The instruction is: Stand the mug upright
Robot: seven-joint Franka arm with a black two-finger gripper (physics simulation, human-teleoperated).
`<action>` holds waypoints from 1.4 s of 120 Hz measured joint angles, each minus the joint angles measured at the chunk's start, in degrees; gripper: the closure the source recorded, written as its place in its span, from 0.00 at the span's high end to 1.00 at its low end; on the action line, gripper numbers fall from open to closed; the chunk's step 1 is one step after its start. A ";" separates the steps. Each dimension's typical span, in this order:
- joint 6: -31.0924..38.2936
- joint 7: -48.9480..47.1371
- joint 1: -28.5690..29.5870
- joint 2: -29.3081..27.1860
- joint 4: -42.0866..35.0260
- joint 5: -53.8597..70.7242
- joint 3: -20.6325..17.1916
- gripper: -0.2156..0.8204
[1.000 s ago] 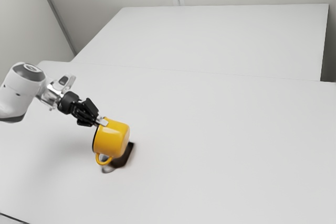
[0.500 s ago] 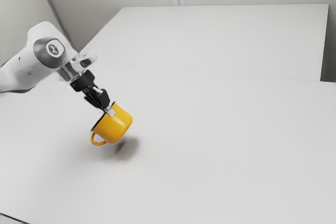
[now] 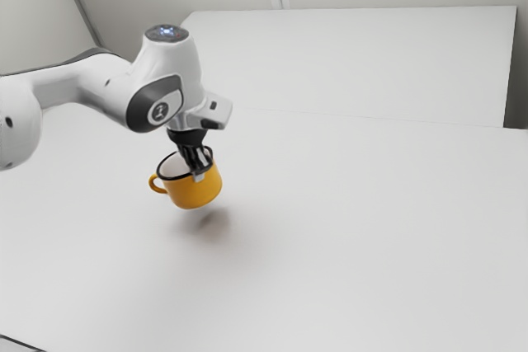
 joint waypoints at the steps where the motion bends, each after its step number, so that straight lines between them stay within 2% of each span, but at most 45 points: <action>1: 0.15 -0.31 -0.01 0.09 -0.01 0.21 -0.05 0.03; 69: 8.74 -16.90 -5.28 6.34 -0.18 6.03 -0.43 0.03; 116: 9.74 -23.61 -2.92 8.36 -1.67 8.19 -0.36 0.03; 168: 9.75 -27.73 -3.68 9.58 -1.68 8.36 -0.36 0.03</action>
